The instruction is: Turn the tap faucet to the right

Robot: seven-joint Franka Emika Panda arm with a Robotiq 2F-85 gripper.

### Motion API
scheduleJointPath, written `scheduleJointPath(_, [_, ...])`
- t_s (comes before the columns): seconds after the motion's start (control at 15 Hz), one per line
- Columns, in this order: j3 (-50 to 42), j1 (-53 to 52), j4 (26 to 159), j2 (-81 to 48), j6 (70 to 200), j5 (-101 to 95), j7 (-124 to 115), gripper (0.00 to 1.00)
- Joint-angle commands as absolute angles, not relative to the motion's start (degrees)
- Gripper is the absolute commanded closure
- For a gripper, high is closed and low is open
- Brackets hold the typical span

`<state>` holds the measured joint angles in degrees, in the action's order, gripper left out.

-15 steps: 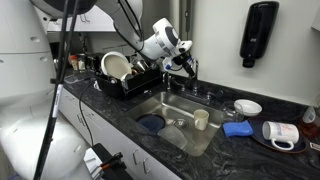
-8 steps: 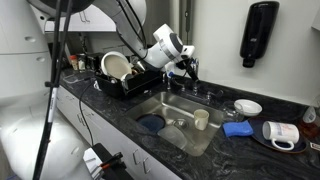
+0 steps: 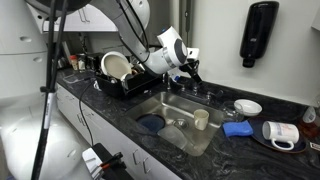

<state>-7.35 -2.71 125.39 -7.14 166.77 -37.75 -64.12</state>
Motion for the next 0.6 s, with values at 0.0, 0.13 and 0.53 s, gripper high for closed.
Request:
scheduleJointPath(0.0, [-7.95,1.15,134.30,-0.32,163.40,-32.83,-51.39,0.00])
scheduleJointPath(0.13, [-9.51,0.23,134.20,1.01,161.22,-35.08,-51.89,0.00])
scheduleJointPath(0.53, [-15.81,7.88,144.24,9.16,158.39,-32.93,-32.83,0.00])
